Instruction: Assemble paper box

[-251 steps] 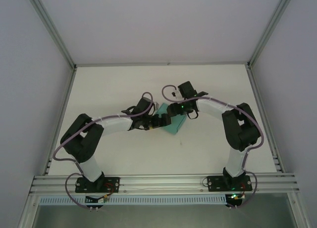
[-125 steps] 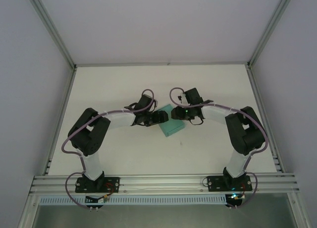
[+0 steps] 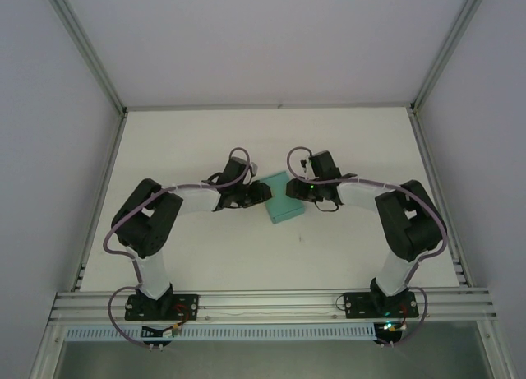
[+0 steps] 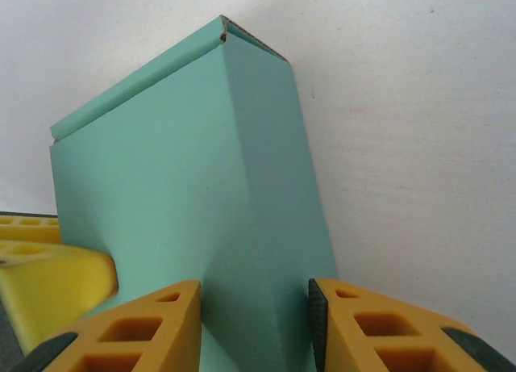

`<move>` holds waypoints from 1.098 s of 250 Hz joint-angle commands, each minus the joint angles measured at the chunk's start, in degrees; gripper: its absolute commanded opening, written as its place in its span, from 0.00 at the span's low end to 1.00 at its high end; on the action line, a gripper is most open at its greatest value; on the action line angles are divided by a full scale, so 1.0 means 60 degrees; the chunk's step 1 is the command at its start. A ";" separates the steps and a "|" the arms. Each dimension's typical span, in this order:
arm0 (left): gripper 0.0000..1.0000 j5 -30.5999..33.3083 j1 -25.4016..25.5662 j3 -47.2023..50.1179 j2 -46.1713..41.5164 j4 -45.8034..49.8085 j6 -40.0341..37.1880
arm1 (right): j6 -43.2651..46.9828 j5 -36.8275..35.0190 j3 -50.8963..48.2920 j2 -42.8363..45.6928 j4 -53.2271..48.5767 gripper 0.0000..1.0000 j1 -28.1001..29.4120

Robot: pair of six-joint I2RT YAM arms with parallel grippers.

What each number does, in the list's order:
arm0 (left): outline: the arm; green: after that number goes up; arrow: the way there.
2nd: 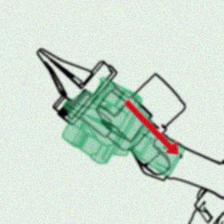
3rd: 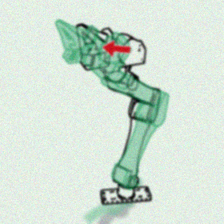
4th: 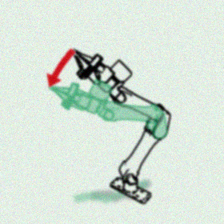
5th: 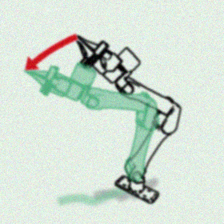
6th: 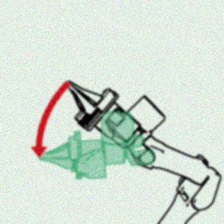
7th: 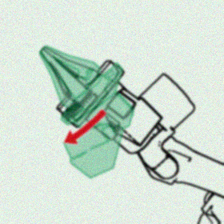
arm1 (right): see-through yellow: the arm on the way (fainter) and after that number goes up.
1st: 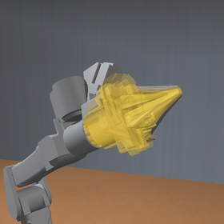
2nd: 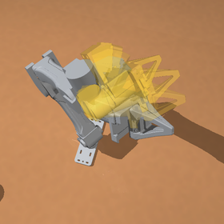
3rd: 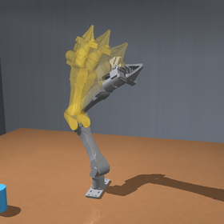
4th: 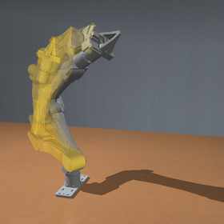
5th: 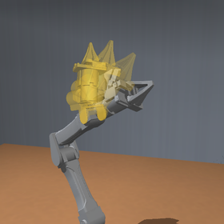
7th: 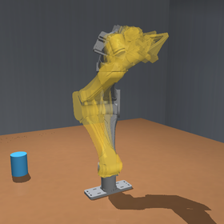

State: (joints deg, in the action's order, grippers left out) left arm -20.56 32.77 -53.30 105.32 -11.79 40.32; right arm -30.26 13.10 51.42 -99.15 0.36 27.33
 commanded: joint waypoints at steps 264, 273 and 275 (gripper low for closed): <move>0.67 0.1027 0.0171 -0.0265 -0.1021 0.1921 -0.0965 | -0.0096 -0.1729 0.1189 0.0456 -0.2452 0.43 0.0517; 0.68 0.1062 0.0163 -0.0253 -0.1093 0.1912 -0.0991 | -0.0110 -0.1770 0.1235 0.0475 -0.2471 0.43 0.0495; 0.68 0.1063 0.0166 -0.0246 -0.1119 0.1919 -0.0991 | -0.0119 -0.1780 0.1242 0.0476 -0.2476 0.43 0.0490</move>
State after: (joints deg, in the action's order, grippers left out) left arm -15.75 33.36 -53.19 101.47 -4.27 36.40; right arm -31.07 4.60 56.97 -98.06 -11.16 30.15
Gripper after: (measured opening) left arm 0.665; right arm 0.427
